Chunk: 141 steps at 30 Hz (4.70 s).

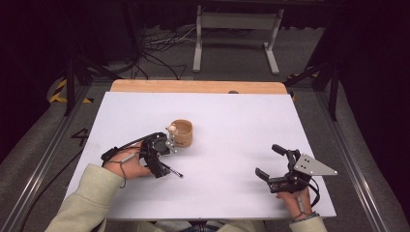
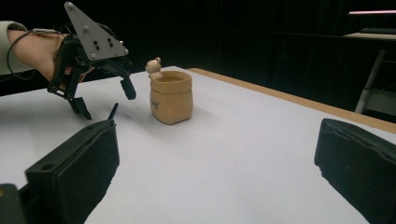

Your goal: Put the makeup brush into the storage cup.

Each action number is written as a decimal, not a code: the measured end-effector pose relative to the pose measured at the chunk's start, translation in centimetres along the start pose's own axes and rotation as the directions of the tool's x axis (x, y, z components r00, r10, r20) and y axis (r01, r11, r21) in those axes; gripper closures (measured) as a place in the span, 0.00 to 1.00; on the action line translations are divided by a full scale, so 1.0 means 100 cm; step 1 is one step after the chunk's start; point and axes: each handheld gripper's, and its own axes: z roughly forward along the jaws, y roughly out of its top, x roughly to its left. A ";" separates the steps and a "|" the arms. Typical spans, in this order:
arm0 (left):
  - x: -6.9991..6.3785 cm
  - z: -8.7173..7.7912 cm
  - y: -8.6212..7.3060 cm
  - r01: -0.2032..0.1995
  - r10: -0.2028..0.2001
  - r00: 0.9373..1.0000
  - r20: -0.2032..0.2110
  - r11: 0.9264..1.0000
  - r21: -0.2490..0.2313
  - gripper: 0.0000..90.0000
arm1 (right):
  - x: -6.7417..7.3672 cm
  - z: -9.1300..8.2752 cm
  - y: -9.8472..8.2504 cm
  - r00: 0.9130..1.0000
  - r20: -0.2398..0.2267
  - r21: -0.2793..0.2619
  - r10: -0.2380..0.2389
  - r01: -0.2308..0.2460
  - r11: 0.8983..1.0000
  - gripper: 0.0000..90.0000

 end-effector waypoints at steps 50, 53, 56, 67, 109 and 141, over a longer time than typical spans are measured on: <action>-0.001 0.008 0.007 -0.021 0.011 0.995 0.101 0.995 0.096 0.56 | -0.001 0.003 -0.001 1.000 -0.010 0.017 0.024 -0.024 1.000 0.01; -0.003 0.007 0.006 -0.035 0.025 0.994 0.103 0.995 0.092 0.67 | -0.001 0.003 -0.001 0.999 -0.012 0.017 0.029 -0.029 0.999 0.01; -0.004 0.007 0.005 -0.042 0.031 0.994 0.105 0.994 0.097 0.74 | -0.001 0.003 -0.001 0.999 -0.014 0.017 0.030 -0.030 0.999 0.01; -0.008 0.006 0.006 -0.081 0.067 0.992 0.109 0.989 0.122 0.92 | -0.001 0.002 -0.002 0.999 -0.015 0.015 0.042 -0.042 0.999 0.02; -0.011 -0.058 -0.011 -0.003 0.025 0.998 0.062 0.942 -0.335 0.92 | -0.001 0.002 -0.001 0.999 -0.011 0.016 0.041 -0.041 0.999 0.02; -0.011 -0.069 -0.024 0.150 -0.115 0.989 0.098 0.673 -0.724 0.92 | 0.002 0.003 0.001 1.000 0.000 0.023 0.000 0.000 1.000 0.01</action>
